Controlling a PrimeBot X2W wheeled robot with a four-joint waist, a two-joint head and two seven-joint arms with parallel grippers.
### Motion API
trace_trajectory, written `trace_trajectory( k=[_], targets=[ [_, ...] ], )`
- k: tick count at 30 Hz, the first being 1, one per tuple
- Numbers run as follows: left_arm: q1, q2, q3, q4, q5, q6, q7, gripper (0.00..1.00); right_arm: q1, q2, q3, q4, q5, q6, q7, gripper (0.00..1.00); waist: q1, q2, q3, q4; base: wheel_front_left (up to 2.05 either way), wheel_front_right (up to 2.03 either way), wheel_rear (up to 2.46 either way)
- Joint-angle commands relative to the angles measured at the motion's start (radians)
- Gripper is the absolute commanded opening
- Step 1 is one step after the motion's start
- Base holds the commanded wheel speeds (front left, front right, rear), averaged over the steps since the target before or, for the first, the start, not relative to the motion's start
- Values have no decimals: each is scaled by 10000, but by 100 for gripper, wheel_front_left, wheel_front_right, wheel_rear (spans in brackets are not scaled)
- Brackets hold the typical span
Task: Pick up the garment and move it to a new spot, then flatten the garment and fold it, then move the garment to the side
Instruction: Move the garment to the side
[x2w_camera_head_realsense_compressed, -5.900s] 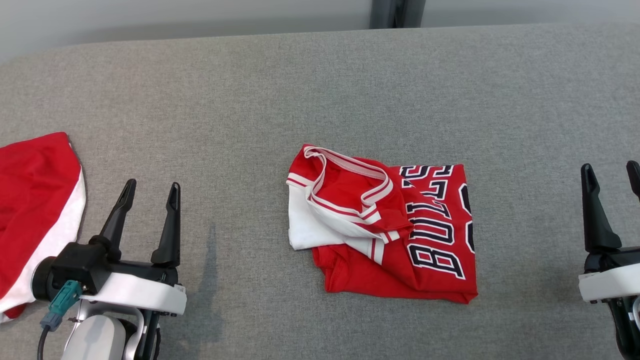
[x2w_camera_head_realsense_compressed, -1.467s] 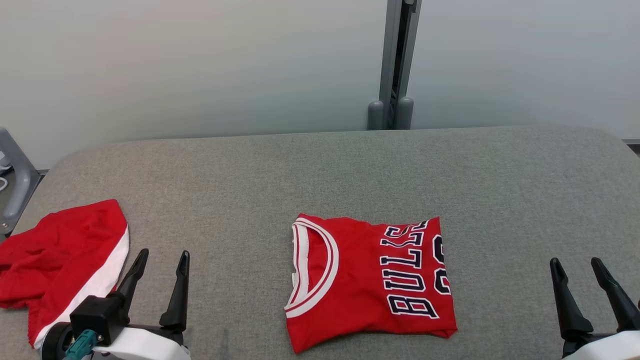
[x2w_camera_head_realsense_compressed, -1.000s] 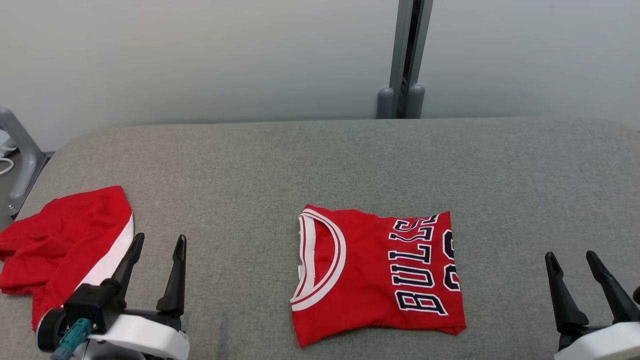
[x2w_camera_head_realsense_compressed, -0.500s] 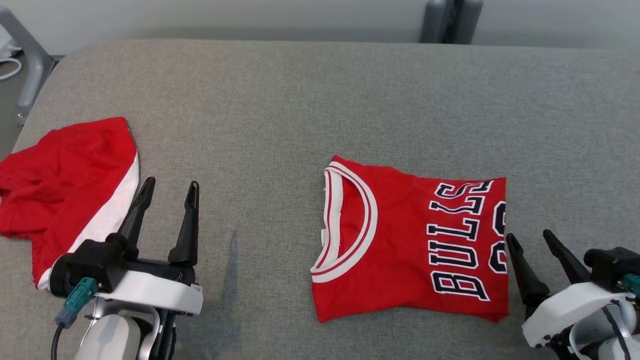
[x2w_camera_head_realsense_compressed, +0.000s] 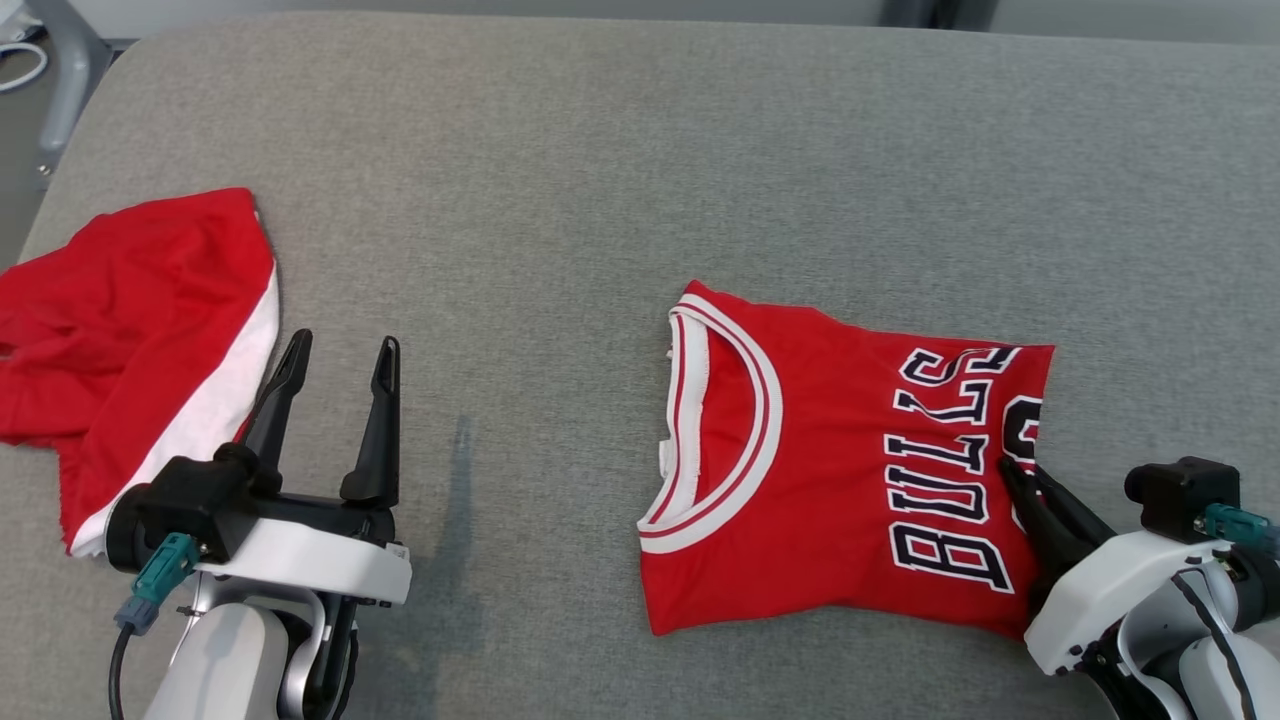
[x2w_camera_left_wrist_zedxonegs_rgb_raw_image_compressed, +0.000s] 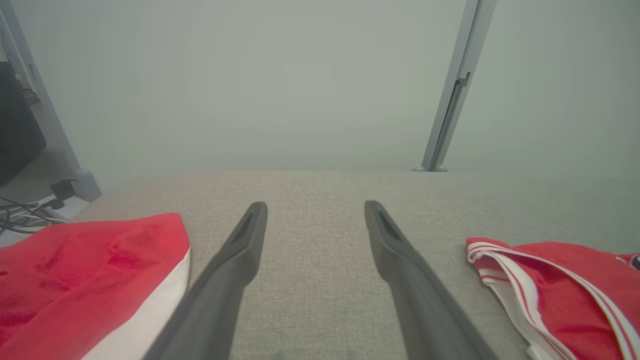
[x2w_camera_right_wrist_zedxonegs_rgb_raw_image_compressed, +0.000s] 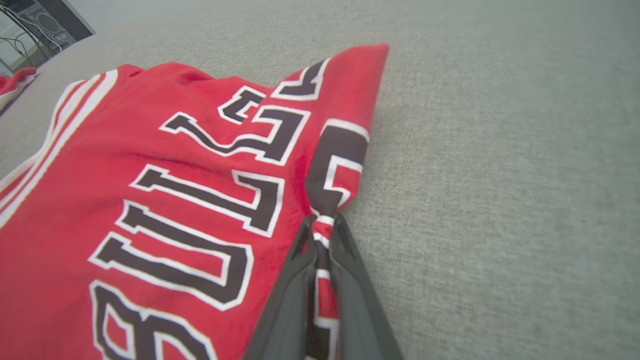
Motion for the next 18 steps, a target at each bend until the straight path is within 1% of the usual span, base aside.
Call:
trace_trajectory(
  k=[1, 3, 9, 13, 14, 15, 18],
  targets=[
    [-101, 61, 59, 16, 69, -29, -47, 100, 20, -226, 101, 83, 16, -10, 151, 0, 0, 0, -90, -177, 0, 0, 0],
    [-73, 87, 69, 12, 71, -39, -39, 100, -22, -295, 120, 14, 13, -13, 138, 0, 0, 0, -127, -270, 0, 0, 0],
    [28, 242, 1, -246, 207, -69, -48, 100, -25, -850, 357, -390, -110, -10, 288, 0, 0, 0, -292, -1050, 0, 0, 0],
    [-93, 404, -19, -531, 279, -39, 75, 100, -141, -1266, 479, -667, -125, -8, 458, 0, 0, 0, -251, -1774, 0, 0, 0],
    [-195, 422, -42, -743, 268, -59, 145, 100, -364, -1418, 477, -740, -71, -8, 482, 0, 0, 0, -128, -2140, 0, 0, 0],
    [-195, 422, -42, -743, 268, -59, 145, 100, -364, -1418, 477, -740, -71, -8, 482, 0, 0, 0, -128, -2140, 0, 0, 0],
    [-475, 567, -101, -1083, 326, -93, 367, 100, -1022, -1668, 516, -528, 90, -8, 281, 0, 0, 0, 222, -2742, 0, 0, 0]
  ],
)
